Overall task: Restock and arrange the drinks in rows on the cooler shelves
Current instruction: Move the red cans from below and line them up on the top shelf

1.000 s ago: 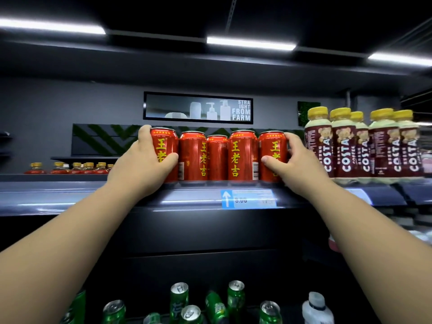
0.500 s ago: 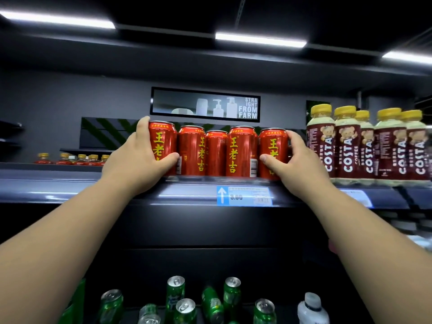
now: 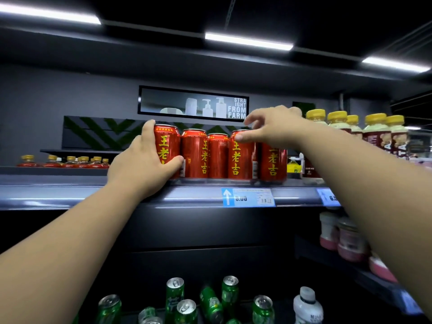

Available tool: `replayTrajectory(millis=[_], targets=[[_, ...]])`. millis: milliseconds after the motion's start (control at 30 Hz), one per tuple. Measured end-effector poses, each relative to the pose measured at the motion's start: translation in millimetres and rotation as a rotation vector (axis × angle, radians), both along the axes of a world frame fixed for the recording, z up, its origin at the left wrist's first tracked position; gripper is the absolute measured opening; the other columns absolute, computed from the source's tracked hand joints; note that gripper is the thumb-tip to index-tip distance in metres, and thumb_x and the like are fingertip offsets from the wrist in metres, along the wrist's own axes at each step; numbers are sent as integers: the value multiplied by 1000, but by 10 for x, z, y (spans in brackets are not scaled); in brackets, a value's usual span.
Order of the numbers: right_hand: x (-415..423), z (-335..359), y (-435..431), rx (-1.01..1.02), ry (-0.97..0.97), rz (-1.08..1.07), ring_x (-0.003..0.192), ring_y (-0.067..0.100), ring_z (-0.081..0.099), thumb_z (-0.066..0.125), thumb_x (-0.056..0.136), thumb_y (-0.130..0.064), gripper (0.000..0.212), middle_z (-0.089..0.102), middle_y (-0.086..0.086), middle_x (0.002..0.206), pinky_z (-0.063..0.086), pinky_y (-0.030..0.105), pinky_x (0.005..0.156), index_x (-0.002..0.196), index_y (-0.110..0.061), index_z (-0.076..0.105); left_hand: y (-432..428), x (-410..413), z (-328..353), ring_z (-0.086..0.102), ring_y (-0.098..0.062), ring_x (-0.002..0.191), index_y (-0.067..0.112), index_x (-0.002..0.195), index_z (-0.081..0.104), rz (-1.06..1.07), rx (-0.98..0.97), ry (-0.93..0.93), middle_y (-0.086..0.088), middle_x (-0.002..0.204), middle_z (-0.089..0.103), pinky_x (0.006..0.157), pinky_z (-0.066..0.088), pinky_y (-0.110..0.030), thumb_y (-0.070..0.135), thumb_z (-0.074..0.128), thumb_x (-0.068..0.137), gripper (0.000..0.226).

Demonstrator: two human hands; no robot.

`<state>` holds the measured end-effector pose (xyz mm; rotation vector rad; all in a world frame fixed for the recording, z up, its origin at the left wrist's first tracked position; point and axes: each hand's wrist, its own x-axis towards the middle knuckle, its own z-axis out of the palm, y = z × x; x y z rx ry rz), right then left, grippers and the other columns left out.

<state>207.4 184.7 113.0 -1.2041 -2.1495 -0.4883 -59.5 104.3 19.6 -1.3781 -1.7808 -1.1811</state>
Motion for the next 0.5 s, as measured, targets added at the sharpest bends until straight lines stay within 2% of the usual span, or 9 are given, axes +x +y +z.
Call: replayTrajectory(millis=[33,100,200,267,333,400,433,500], targets=[[-34,48,-5,-60,-41,-21,123,24,51,41,57,-97,87,65,-8,123,31,45,98,121,-41,59,1,-1,0,56,-35,116,31,151,6,-1,-1,-1,-9,142,47,85,48,-48,66,58,82,93],[-61,92,-16,-185,-53,22,111,21,58,57,64,-86,72,67,-7,115,41,46,96,116,-35,63,7,-15,0,56,-35,116,31,151,6,-3,-3,0,-9,141,48,84,48,-48,67,57,83,92],[-18,109,29,-327,40,166,100,17,64,75,79,-53,48,68,-5,111,48,34,74,119,-29,64,19,-38,2,56,-36,116,31,150,7,-16,-1,-4,-10,141,48,84,48,-48,67,57,83,92],[0,102,35,-366,69,222,101,17,64,75,84,-41,44,67,-5,114,48,31,72,124,-30,62,23,-40,5,57,-36,115,32,150,7,-20,-1,-10,-10,141,48,84,48,-49,68,57,83,91],[-9,77,58,-361,75,243,106,18,62,76,82,-45,54,63,-6,121,50,37,85,132,-34,57,28,-39,9,57,-36,115,32,149,7,-20,-1,-9,-10,141,48,84,49,-50,68,57,82,91],[-32,36,98,-313,53,203,110,19,61,75,74,-62,59,65,-10,119,45,46,99,126,-41,58,34,-39,13,57,-36,116,32,150,7,-15,0,-8,-10,141,48,84,49,-50,68,58,82,92],[-35,16,114,-283,42,186,110,20,61,74,71,-67,57,67,-11,116,43,50,103,121,-44,61,37,-39,14,57,-36,116,31,150,7,-13,1,-8,-10,142,48,85,49,-50,67,58,82,92],[-9,16,130,-295,65,218,108,21,64,77,71,-64,53,69,-10,113,44,53,102,117,-42,64,40,-39,13,57,-36,116,31,149,8,-12,7,-5,-11,141,48,85,48,-49,66,59,82,92]])
